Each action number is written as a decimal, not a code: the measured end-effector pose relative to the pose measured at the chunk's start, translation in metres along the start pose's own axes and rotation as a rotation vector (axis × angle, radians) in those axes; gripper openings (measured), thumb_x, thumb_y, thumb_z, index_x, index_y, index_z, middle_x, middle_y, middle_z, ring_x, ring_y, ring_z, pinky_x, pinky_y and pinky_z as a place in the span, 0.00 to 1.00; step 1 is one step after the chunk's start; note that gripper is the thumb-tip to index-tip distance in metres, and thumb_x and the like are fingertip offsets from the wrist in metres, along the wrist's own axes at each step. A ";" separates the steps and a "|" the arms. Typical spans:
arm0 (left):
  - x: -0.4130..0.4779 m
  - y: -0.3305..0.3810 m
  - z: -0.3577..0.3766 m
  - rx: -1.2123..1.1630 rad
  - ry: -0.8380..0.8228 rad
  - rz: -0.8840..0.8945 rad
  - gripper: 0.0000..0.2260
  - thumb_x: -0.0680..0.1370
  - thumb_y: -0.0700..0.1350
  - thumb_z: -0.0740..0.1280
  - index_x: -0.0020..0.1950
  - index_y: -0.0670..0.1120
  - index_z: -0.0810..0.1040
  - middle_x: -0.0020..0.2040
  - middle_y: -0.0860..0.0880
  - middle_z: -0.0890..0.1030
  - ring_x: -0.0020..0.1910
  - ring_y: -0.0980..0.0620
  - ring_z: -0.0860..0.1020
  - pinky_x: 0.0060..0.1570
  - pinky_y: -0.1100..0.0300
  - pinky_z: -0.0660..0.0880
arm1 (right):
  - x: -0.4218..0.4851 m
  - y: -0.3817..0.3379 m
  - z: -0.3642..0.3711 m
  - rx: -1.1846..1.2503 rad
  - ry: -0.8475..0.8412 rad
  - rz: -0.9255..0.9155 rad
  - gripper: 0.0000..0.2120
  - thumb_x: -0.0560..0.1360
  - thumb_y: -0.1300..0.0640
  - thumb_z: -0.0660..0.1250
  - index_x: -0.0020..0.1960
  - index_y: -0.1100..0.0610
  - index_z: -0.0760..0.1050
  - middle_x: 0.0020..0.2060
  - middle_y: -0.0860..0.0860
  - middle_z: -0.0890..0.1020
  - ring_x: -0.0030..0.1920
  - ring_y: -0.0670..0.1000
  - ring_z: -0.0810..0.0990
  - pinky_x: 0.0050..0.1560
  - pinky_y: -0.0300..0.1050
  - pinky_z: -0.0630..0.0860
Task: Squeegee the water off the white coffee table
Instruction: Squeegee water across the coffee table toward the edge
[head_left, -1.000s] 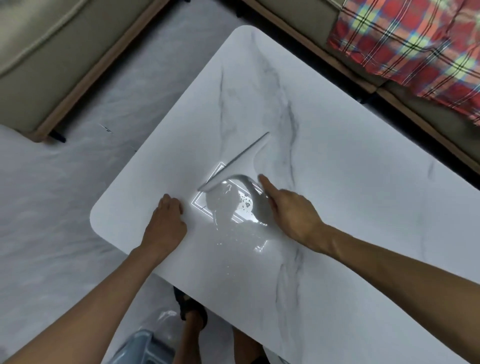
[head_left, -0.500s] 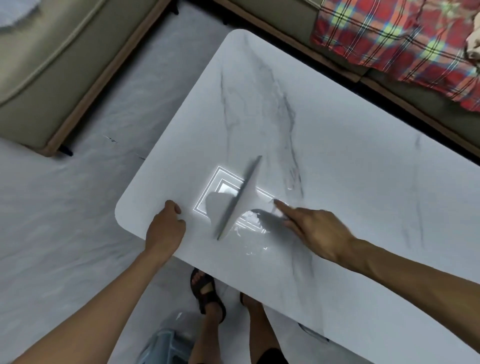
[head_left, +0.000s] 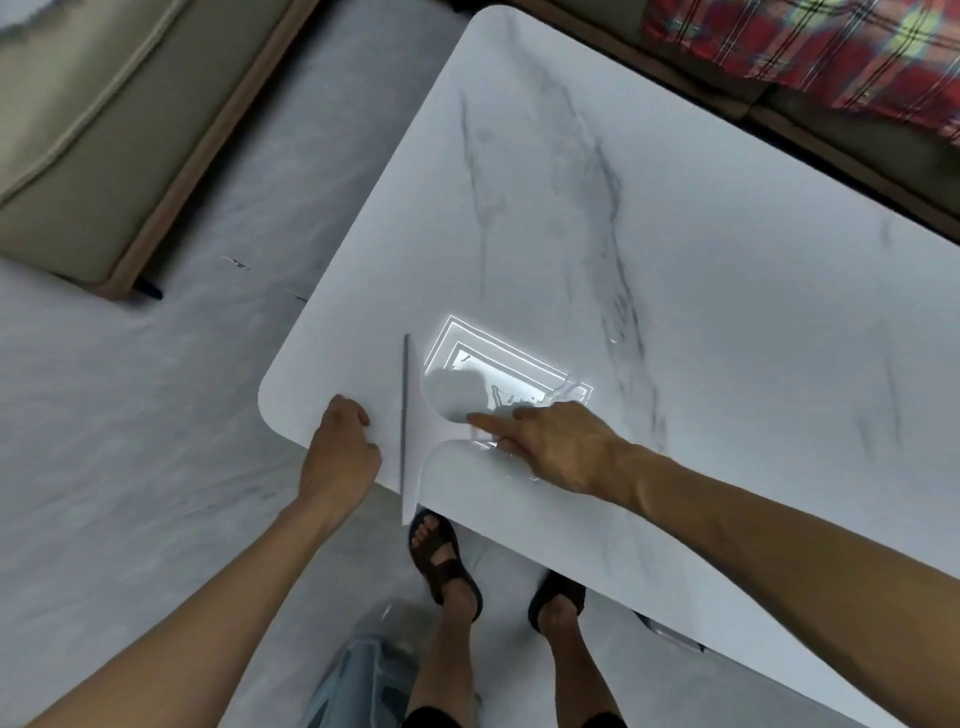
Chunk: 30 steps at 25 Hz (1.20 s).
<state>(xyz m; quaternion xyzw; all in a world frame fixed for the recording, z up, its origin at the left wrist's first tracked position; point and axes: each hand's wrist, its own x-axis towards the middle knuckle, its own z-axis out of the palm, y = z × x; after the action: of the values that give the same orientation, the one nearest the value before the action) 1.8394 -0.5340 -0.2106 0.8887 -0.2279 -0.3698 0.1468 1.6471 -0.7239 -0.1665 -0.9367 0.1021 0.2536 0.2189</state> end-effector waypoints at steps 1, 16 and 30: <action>-0.002 0.006 0.006 0.009 -0.011 0.045 0.13 0.71 0.32 0.60 0.49 0.47 0.67 0.48 0.49 0.72 0.42 0.50 0.72 0.33 0.62 0.65 | -0.019 0.016 0.001 0.016 0.018 0.037 0.23 0.82 0.48 0.51 0.75 0.36 0.51 0.58 0.49 0.78 0.55 0.56 0.79 0.47 0.48 0.75; -0.035 0.031 0.043 0.003 0.024 -0.026 0.10 0.73 0.37 0.59 0.51 0.50 0.68 0.44 0.49 0.76 0.41 0.49 0.76 0.38 0.55 0.73 | -0.116 0.040 0.014 0.134 0.067 0.203 0.22 0.82 0.43 0.48 0.74 0.33 0.50 0.54 0.47 0.79 0.52 0.58 0.80 0.48 0.49 0.76; -0.055 0.055 0.071 0.379 -0.279 0.045 0.18 0.75 0.35 0.57 0.66 0.38 0.65 0.76 0.35 0.55 0.69 0.37 0.66 0.64 0.46 0.70 | -0.200 0.099 0.047 -0.025 -0.019 0.287 0.23 0.82 0.44 0.48 0.73 0.29 0.47 0.52 0.44 0.79 0.48 0.54 0.81 0.44 0.46 0.76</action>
<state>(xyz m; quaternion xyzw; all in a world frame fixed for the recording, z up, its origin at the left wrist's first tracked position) 1.7378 -0.5591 -0.2035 0.8353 -0.3310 -0.4364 -0.0473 1.4271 -0.7732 -0.1346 -0.9126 0.2297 0.2924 0.1697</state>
